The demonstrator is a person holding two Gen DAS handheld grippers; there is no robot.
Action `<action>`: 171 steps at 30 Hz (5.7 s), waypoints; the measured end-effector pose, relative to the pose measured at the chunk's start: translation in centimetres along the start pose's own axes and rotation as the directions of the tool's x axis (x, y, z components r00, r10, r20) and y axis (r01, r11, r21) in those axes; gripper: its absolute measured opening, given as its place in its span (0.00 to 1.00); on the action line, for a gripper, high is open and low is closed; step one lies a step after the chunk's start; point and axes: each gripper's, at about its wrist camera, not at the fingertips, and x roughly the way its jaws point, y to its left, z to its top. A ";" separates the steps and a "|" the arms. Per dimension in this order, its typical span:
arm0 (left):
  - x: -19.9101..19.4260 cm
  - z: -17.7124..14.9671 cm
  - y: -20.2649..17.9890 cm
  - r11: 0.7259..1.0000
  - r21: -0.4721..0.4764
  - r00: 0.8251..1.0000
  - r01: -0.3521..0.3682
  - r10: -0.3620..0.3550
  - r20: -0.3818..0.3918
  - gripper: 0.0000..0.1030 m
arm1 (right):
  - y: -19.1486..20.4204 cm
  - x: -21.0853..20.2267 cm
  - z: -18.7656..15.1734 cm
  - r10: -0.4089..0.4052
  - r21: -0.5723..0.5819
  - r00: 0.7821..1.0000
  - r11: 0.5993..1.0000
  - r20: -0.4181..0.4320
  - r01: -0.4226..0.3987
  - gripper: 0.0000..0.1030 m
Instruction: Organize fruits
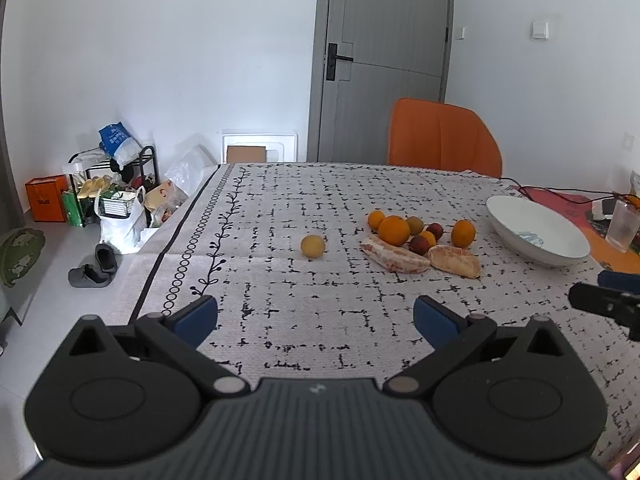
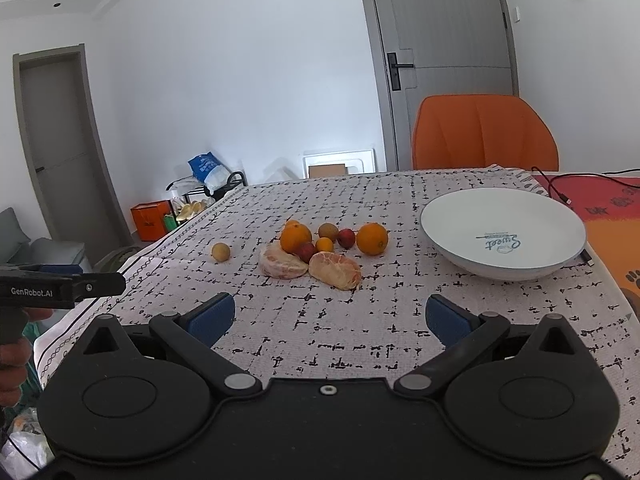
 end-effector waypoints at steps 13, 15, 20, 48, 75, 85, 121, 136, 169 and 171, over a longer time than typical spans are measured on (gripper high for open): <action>1.1 0.1 0.4 0.999 -0.033 1.000 0.017 -0.017 -0.010 1.00 | 0.2 0.5 0.2 0.003 0.001 1.000 1.000 0.018 -0.003 1.00; 1.1 0.3 0.3 0.999 -0.032 1.000 0.022 -0.022 -0.001 1.00 | 0.3 0.8 0.3 0.005 -0.007 1.000 1.000 0.017 -0.005 1.00; 1.7 0.5 0.4 0.999 -0.038 1.000 0.018 -0.018 0.012 1.00 | 0.4 1.7 0.4 0.011 -0.011 1.000 1.000 0.015 -0.011 1.00; 7.5 2.7 1.7 0.995 -0.093 0.999 0.033 -0.032 0.007 0.75 | -0.8 8.6 3.2 0.100 -0.027 0.994 0.995 -0.032 -0.101 0.88; 15.9 4.1 0.2 0.998 -0.057 0.995 0.034 -0.040 -0.096 0.37 | -3.5 15.4 3.3 0.182 0.012 0.972 0.983 -0.150 -0.182 0.55; 16.7 3.4 -0.1 0.999 -0.050 0.994 -0.002 -0.004 -0.112 0.24 | -3.4 15.3 3.1 0.148 0.000 0.976 0.989 -0.161 -0.150 0.34; 14.0 1.8 0.0 0.994 -0.092 0.993 0.061 -0.070 -0.093 0.24 | -0.3 14.9 2.1 0.088 -0.099 0.976 0.989 -0.199 -0.109 0.46; 12.8 1.8 -0.3 0.990 -0.105 0.991 0.093 -0.102 -0.081 0.24 | -0.6 14.0 2.4 0.062 -0.107 0.984 0.991 -0.168 -0.081 0.30; 12.3 4.6 -9.6 0.960 -0.016 0.959 0.281 -0.281 -0.035 0.24 | -7.1 6.9 4.0 -0.002 0.006 1.000 1.000 0.011 0.002 0.30; 12.3 4.8 -10.2 0.958 -0.005 0.957 0.287 -0.287 -0.033 0.24 | -7.7 6.7 4.0 -0.009 0.017 1.000 1.000 0.017 0.009 0.30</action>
